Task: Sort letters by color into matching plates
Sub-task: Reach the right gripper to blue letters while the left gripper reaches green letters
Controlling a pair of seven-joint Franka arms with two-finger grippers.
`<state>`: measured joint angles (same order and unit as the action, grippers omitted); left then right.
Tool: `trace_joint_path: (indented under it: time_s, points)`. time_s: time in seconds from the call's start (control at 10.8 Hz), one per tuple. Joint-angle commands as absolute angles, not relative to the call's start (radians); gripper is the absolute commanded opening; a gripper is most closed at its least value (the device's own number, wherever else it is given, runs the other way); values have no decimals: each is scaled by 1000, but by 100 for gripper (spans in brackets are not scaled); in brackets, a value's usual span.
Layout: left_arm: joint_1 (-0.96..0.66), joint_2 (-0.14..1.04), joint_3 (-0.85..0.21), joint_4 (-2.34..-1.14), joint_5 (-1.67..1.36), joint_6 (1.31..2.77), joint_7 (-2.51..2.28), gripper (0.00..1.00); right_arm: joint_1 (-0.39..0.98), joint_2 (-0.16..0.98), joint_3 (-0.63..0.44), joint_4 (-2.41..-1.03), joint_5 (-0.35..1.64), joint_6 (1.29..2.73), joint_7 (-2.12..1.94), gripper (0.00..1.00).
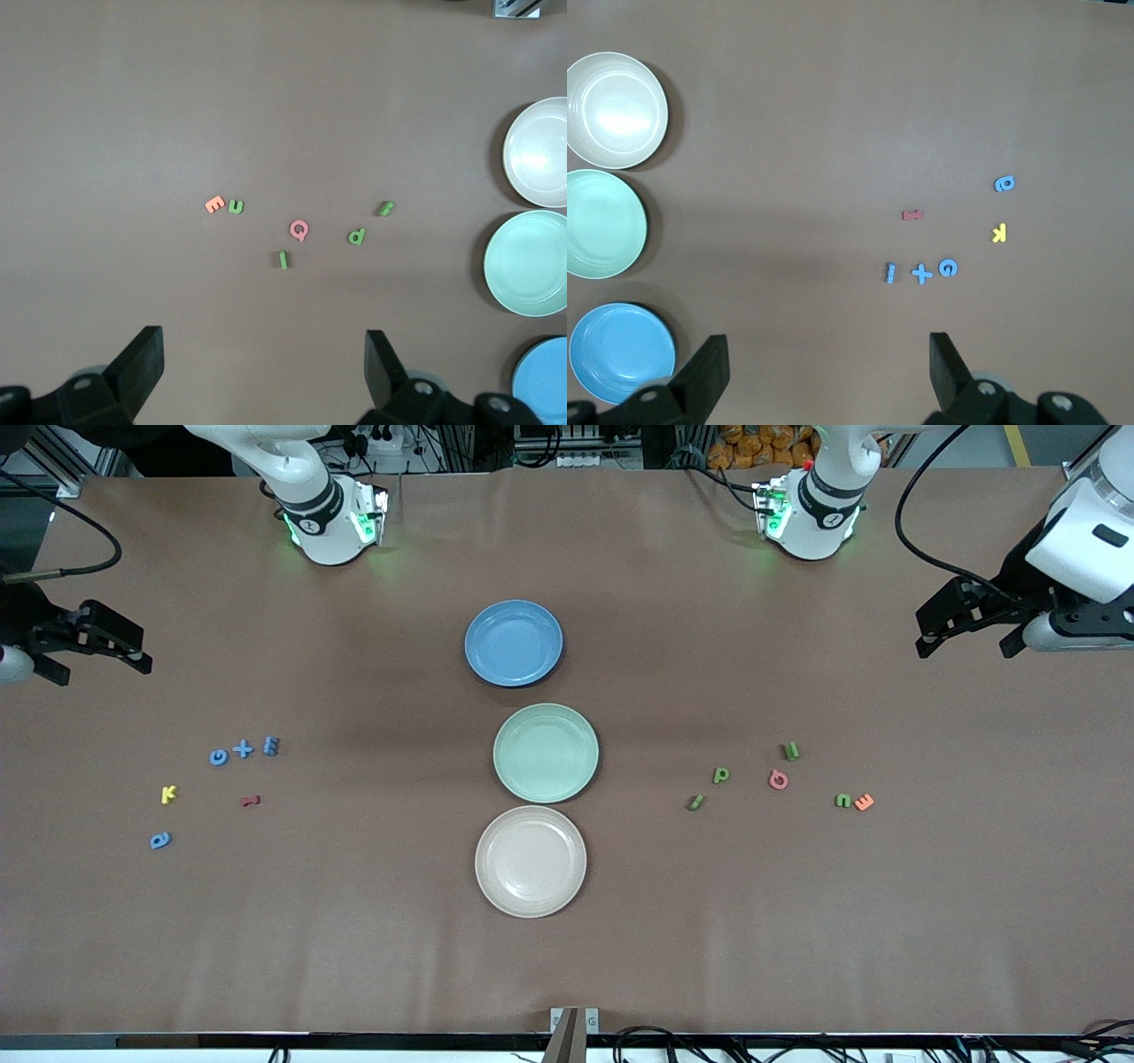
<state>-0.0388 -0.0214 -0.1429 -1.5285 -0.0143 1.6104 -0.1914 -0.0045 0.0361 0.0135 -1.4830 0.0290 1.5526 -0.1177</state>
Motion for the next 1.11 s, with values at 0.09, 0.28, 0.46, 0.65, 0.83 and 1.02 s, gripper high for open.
trace_joint_path:
  time_s: [0.09, 0.28, 0.46, 0.65, 0.83, 1.02]
  points:
    - [-34, -23, -146, -1516, -37, 1569, -195, 100, 5, 21, 21, -1485, 31, 1562, -14, 100]
    - [-34, -22, -146, -1516, -37, 1569, -193, 100, 6, 21, 21, -1483, 26, 1562, -18, 100]
    - [-38, 6, -146, -1517, -28, 1572, -195, 100, 6, 28, 20, -1483, 15, 1554, -21, 100]
    - [-54, 78, -153, -1517, -28, 1574, -209, 100, -3, 76, 17, -1488, 5, 1546, -17, 100]
    - [-67, 136, -179, -1523, -32, 1594, -203, 100, -46, 153, 14, -1491, 3, 1552, -28, 100]
    - [-110, 213, -189, -1546, -34, 1664, -210, 100, -57, 152, 14, -1520, 6, 1549, -41, 100]
